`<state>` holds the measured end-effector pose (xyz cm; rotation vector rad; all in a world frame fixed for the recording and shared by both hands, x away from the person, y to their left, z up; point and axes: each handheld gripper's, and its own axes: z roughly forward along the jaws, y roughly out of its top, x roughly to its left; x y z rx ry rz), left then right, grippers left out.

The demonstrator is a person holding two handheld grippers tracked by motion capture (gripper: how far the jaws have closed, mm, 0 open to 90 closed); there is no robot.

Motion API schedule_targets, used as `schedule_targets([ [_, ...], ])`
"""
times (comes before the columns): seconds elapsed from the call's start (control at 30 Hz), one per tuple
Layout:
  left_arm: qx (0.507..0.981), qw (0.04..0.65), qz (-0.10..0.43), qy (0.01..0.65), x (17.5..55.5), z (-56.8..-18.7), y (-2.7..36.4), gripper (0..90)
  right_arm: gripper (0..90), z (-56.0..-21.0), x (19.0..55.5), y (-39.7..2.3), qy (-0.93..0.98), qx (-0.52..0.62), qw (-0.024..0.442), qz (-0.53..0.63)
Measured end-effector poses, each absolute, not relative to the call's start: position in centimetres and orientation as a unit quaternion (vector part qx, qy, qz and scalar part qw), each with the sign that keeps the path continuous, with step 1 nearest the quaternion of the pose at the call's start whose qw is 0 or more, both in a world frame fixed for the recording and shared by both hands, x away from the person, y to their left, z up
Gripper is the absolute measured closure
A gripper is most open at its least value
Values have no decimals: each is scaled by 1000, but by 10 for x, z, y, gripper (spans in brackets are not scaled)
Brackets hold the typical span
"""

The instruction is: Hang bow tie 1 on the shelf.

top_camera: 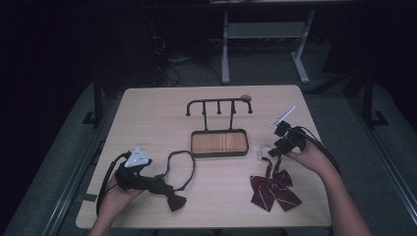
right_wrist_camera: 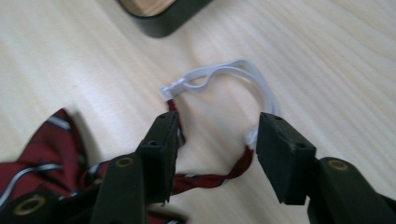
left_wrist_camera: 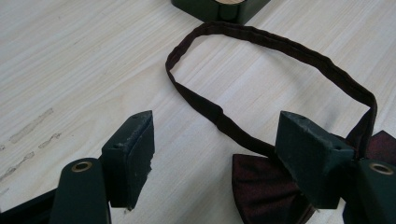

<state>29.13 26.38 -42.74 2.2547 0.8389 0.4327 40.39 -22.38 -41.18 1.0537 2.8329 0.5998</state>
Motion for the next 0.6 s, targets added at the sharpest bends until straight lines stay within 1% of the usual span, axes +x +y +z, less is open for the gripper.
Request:
schedule_targets([
  [0.3, 867, 339, 167, 325, 291, -427, 265, 287, 539, -422, 422, -224, 916, 367, 32, 157],
  [0.53, 866, 342, 168, 326, 291, -427, 265, 288, 567, -429, 427, -226, 915, 380, 27, 134],
  [0.57, 866, 341, 168, 326, 291, -427, 265, 288, 589, -432, 428, -226, 915, 380, 24, 133],
  [0.6, 865, 341, 168, 327, 291, -427, 265, 288, 589, -432, 428, -226, 915, 380, 24, 133],
])
